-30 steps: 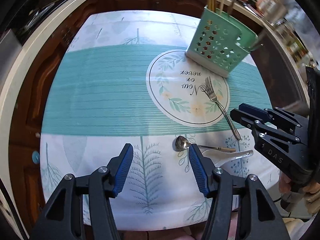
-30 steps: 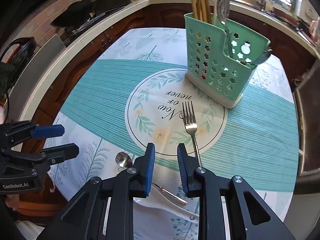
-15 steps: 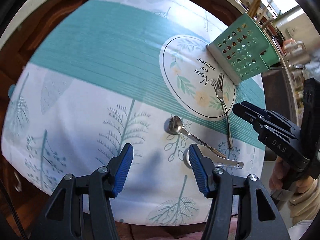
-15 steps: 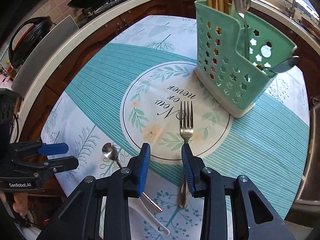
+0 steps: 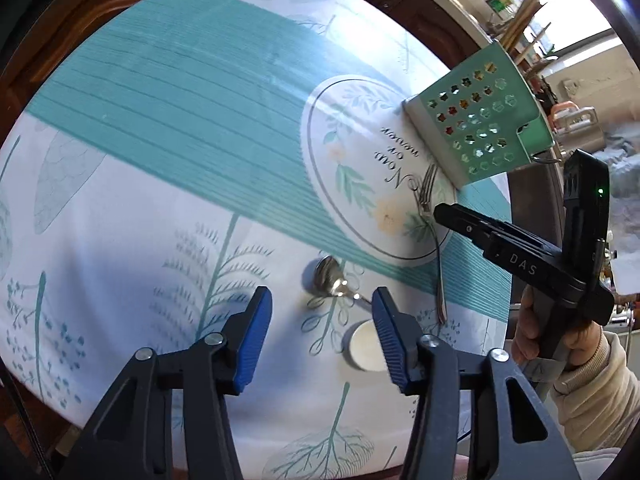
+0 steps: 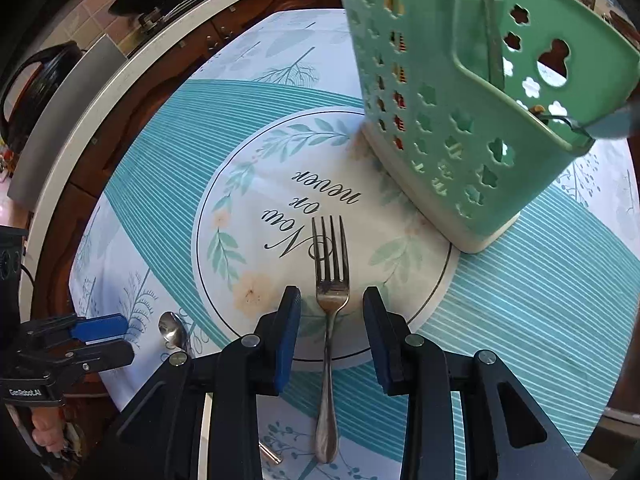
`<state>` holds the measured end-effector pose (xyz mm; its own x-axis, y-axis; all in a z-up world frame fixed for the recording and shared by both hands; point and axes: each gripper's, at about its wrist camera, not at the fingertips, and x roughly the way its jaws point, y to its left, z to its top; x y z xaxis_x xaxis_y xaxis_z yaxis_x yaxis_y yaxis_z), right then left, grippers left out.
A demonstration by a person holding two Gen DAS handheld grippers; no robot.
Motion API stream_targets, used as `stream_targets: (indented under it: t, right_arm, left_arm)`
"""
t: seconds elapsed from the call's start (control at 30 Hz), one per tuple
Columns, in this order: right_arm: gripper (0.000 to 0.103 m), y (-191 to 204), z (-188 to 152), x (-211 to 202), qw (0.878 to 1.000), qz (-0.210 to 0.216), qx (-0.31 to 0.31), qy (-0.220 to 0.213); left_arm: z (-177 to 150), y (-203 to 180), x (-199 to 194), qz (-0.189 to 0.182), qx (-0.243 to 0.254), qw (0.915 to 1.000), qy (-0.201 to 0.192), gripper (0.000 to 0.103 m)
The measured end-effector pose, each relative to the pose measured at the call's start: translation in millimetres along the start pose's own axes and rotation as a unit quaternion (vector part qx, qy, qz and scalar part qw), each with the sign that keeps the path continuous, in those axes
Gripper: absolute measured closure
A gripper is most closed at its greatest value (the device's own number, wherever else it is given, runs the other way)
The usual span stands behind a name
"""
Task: Organize utensils
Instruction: 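Lower the left tool onto the small spoon while the right tool approaches the fork, then grasp the small spoon with the left tool while the right tool grasps the fork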
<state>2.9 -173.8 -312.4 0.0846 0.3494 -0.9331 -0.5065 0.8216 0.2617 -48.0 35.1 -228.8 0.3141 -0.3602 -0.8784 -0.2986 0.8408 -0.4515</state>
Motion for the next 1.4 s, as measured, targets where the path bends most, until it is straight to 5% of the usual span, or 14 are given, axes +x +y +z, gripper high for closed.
stream_targets:
  t: [0.3, 0.97, 1.07, 1.23, 1.4]
  right_arm:
    - [0.071, -9, -13, 1, 1.0, 0.007, 0.012, -0.006]
    - [0.071, -2, -13, -2, 1.0, 0.016, 0.007, -0.014]
    - [0.071, -1, -12, -1, 1.0, 0.013, 0.005, -0.013]
    - [0.071, -1, -6, 5, 1.0, 0.008, 0.0, -0.011]
    - [0.071, -4, 5, 12, 1.0, 0.014, -0.011, -0.013]
  left_arm:
    - [12, -13, 23, 0.005, 0.058, 0.9983, 0.003, 0.081]
    - [12, -9, 33, -0.019, 0.101, 0.9945, 0.015, 0.083]
    - [11, -11, 36, -0.014, 0.116, 0.9929, 0.019, 0.098]
    - [7, -19, 35, 0.018, 0.153, 0.9881, 0.011, 0.101]
    - [8, -21, 34, 0.026, 0.137, 0.9902, 0.014, 0.102]
